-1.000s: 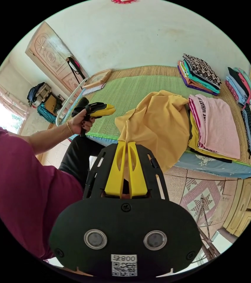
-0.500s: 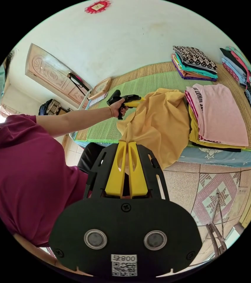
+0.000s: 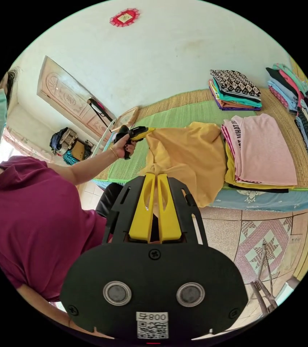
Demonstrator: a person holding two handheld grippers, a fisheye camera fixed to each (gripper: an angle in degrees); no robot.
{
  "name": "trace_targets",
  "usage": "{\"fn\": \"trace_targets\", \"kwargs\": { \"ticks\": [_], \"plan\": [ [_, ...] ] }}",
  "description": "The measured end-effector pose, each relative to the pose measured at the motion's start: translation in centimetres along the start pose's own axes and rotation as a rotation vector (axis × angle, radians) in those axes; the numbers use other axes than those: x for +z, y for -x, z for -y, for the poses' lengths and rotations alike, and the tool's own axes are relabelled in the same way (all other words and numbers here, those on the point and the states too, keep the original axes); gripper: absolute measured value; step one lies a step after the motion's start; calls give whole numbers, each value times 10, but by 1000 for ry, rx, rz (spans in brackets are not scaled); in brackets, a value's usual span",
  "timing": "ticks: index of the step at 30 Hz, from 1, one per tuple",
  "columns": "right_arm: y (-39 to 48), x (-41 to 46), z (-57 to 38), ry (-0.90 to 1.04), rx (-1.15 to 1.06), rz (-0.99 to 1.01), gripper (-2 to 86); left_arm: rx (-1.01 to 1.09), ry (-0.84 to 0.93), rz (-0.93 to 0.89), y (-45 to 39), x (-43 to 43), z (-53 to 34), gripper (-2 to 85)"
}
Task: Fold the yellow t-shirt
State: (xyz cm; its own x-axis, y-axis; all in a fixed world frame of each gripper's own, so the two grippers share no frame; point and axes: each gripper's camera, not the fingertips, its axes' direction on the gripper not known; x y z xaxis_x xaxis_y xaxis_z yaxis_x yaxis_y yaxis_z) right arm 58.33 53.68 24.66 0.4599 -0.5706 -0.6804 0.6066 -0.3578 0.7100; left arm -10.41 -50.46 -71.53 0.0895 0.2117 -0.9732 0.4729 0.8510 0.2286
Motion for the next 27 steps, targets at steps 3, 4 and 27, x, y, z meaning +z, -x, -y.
{"fn": "trace_targets", "kwargs": {
  "ticks": [3, 4, 27],
  "plan": [
    [8, -22, -2, -58, -51, -21, 5, 77, -78, -43, -48, -62, -36, 11],
    [10, -27, -3, -70, -62, -26, 5, 114, -107, -64, -67, -87, -51, 11],
    [97, -187, -15, -458, -473, 27, 4, 755, -501, 37, -393, -448, -344, 8]
  ]
}}
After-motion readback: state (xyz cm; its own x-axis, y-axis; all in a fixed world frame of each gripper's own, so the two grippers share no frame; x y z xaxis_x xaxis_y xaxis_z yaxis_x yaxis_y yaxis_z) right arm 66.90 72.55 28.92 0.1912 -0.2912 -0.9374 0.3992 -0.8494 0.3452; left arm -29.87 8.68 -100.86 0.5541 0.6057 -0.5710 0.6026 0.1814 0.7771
